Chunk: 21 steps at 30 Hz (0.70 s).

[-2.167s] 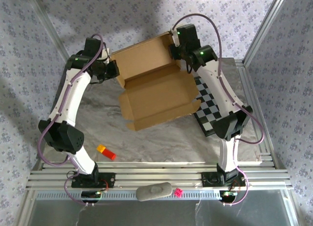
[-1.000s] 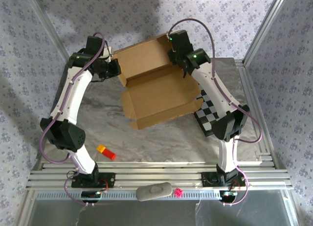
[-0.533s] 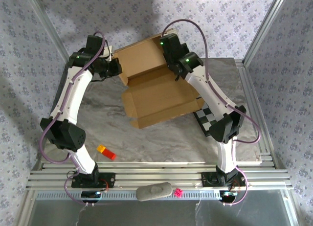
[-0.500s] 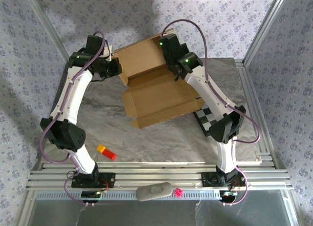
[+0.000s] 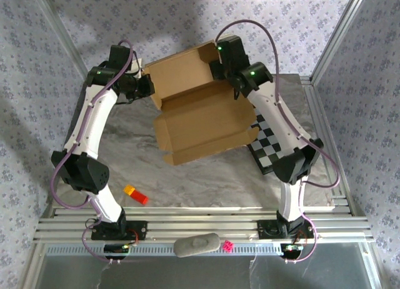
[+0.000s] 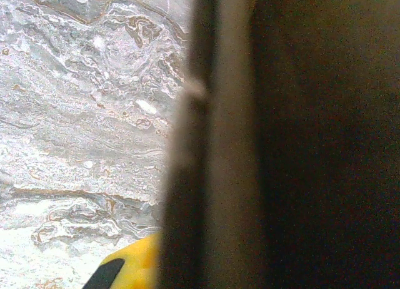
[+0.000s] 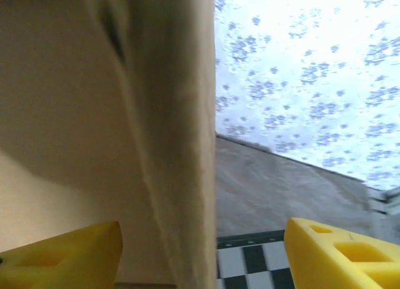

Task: Fold the paper box

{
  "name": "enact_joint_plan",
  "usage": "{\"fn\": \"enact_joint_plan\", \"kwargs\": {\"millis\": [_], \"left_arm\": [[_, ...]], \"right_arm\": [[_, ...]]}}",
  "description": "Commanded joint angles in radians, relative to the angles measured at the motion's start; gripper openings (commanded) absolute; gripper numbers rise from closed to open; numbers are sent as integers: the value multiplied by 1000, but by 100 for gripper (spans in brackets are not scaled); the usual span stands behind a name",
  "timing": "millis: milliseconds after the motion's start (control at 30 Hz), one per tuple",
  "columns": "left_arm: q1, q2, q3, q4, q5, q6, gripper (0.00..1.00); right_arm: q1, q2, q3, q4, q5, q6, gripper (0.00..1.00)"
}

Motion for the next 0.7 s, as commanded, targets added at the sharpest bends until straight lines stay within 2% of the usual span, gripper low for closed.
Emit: {"fn": "enact_joint_plan", "kwargs": {"millis": [0,167,300,400,500,600,667], "left_arm": [[4,16,28,6,10,-17,0],[12,22,24,16,16,-35,0],[33,10,-10,46,29,-88,0],[48,-2,-63,73,34,-140,0],[62,-15,-112,105,34,-200,0],[67,-28,-160,141,31,-240,0],[67,-31,-188,150,27,-251,0]], "right_arm": [[-21,-75,46,-34,-158,104,74],[-107,-163,-16,-37,-231,281,76],[-170,-310,-210,20,-212,397,75],[-228,-457,-452,119,-256,531,76],[-259,-590,-713,208,-363,682,76],[-248,-712,-976,370,-505,794,77],[-203,-790,-1155,502,-567,846,79]]}}
